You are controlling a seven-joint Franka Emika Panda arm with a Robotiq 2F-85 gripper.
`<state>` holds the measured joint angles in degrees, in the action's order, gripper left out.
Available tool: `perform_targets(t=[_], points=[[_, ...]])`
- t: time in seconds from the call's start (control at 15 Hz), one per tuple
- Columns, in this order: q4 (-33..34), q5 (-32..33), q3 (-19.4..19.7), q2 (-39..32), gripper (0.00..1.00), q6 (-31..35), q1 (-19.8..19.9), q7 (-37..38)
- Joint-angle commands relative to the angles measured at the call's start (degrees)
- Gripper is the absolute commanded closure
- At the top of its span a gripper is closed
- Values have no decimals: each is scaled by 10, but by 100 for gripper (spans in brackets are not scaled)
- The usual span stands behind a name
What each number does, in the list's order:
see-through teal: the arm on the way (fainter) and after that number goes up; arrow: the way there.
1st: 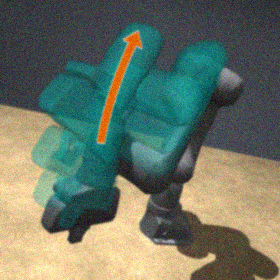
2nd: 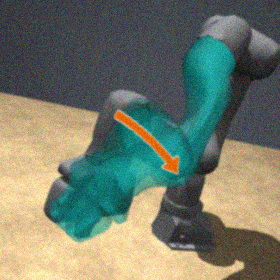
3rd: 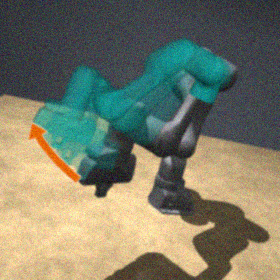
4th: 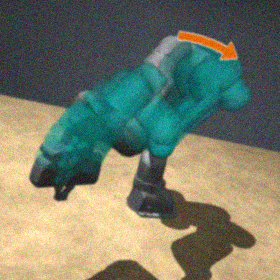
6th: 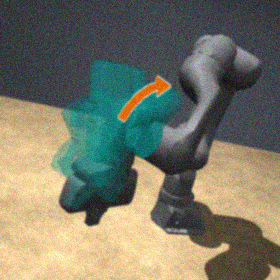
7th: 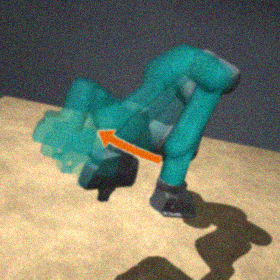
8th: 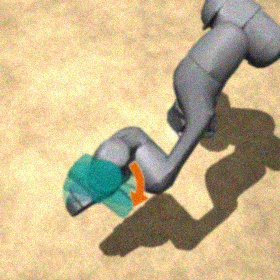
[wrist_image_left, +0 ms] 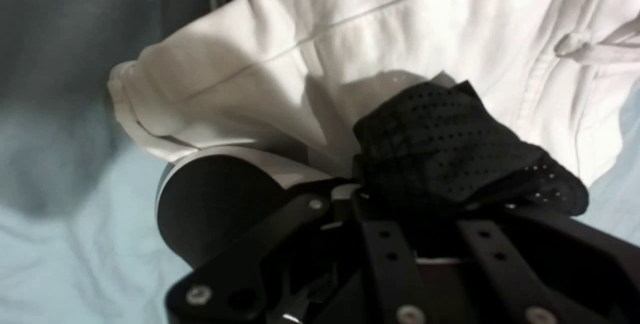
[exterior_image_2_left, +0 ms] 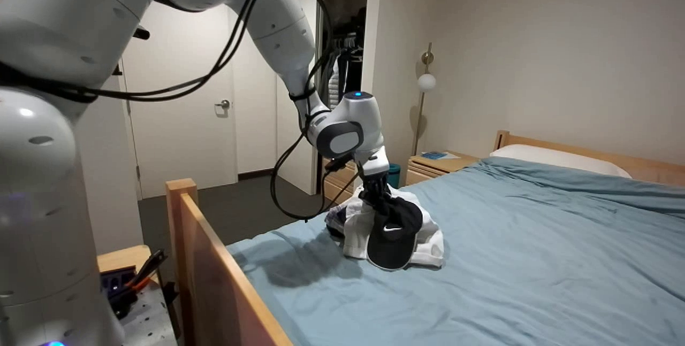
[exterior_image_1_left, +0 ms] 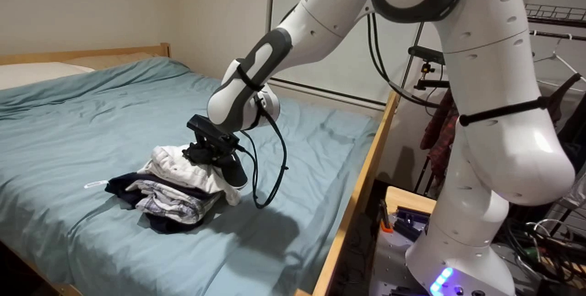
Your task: Unfold the white shorts
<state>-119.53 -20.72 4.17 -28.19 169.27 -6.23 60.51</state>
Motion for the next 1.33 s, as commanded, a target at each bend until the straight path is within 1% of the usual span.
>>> perform_targets(t=[0.0, 0.07, 0.2, 0.4, 0.67, 1.0, 1.27], points=[[-80, 8, 17, 96, 91, -53, 28, -23], [-93, 12, 28, 112, 91, -64, 31, -21], [-113, 7, 32, 146, 91, -92, 59, -49], [-129, 5, 43, 177, 91, -126, 90, -81], [-141, 23, 63, 201, 91, -162, 110, -94], [-184, 59, 97, 250, 91, -157, 124, -63], [-219, 76, 125, 301, 91, -157, 155, -41]])
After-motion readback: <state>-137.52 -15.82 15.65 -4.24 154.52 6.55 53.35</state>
